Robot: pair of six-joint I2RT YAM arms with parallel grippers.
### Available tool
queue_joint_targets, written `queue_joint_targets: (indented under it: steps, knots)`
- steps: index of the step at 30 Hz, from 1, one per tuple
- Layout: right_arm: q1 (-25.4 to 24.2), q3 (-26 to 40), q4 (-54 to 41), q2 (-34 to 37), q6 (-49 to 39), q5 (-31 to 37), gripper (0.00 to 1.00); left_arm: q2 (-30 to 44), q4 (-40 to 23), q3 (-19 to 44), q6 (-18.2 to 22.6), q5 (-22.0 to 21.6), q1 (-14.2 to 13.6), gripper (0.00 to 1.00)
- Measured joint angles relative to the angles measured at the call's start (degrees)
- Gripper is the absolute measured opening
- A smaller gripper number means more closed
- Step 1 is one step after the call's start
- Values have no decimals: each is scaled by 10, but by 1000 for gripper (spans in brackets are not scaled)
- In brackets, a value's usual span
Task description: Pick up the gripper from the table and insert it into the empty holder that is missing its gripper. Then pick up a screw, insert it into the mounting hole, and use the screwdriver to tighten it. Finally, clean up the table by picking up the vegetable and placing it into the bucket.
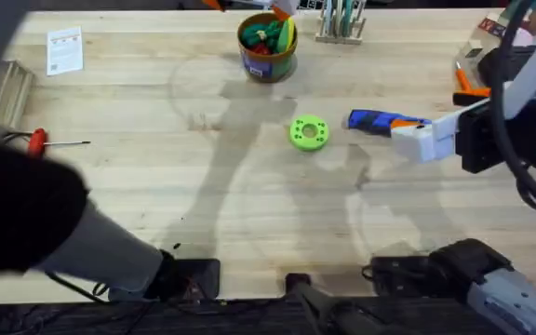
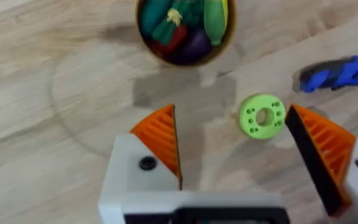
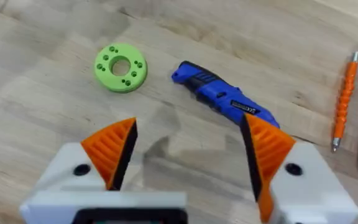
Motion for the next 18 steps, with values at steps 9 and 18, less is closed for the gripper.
queue_joint_targets:
  steps: [9, 18]
  knots:
    - [0, 0, -14, 0, 0, 0, 980, -195, 9, -208, 6, -36, 0, 987]
    - [0, 0, -27, 0, 0, 0, 981, -463, 15, -456, -6, -59, 0, 986]
